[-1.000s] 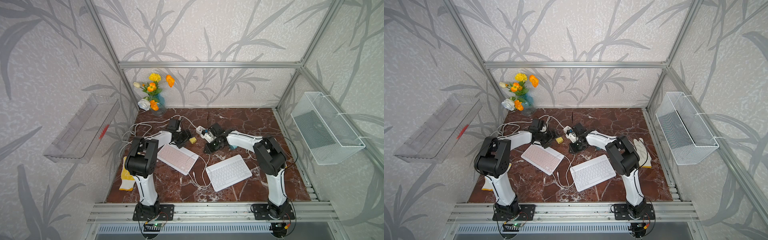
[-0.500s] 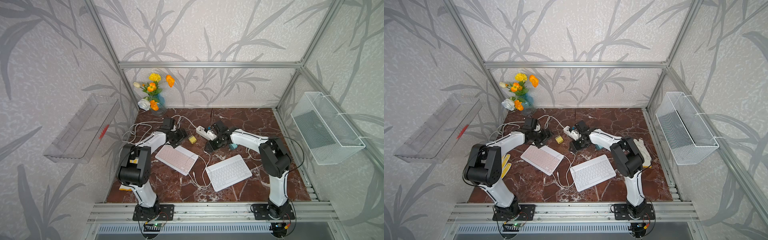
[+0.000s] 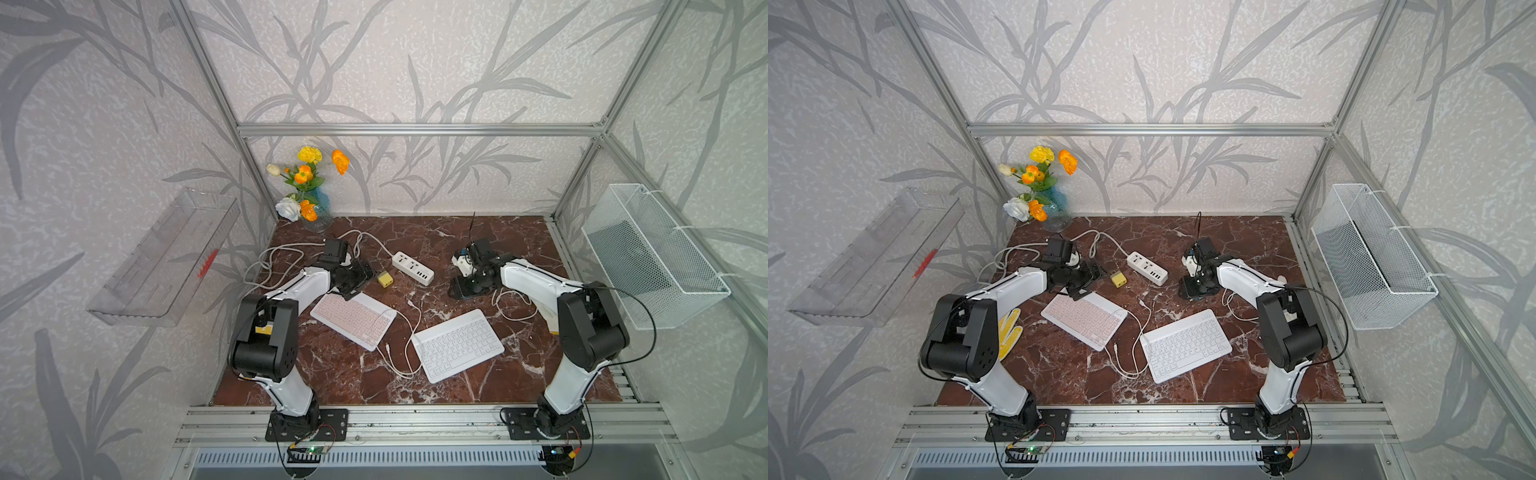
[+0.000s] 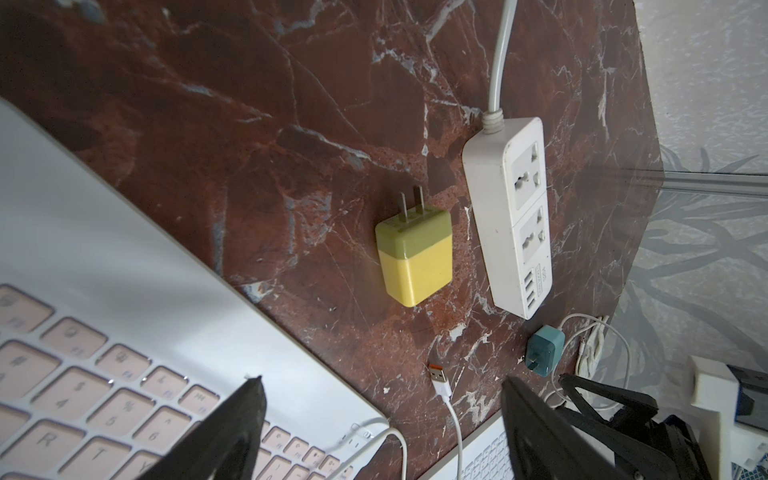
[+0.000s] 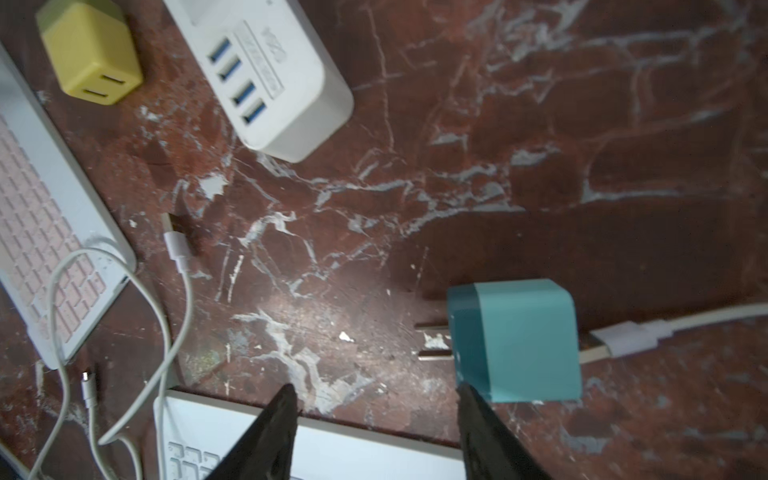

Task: Unplug the wireless keyboard
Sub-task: Adjust the plug at the center of the board.

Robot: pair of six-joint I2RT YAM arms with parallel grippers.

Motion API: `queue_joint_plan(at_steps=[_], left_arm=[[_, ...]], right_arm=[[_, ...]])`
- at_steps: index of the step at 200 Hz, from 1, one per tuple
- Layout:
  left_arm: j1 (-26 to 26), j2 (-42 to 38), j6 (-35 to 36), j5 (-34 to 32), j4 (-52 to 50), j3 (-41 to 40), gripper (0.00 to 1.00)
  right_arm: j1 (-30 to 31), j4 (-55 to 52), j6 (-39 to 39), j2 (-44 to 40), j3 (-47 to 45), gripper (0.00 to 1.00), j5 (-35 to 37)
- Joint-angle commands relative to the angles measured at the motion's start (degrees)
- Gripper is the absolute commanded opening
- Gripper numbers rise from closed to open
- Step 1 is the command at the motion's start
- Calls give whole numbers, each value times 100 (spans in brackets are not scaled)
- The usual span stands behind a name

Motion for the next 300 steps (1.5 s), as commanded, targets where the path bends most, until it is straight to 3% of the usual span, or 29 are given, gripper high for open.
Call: queue_joint_plan(at_steps=[1,80,138,264,300], left_arm=[[26,-32,33,9,47,-50,88],[31,19,-11,-44,105,-138,88],[74,54,-26,-40,119,-152,88],[279,-278,161,-165,-94,-224,88],[310,-683,819,-426,-139,-148,88]], right_arm=[[-190,-9,-117,33,-86,62,260],[-243,151,-148,1022,838,62,-50],[-251,206,1,1200,1156,63,-393],[-670,167,-67,556,336,70,7],[-726,650,-261,57,129,70,-767]])
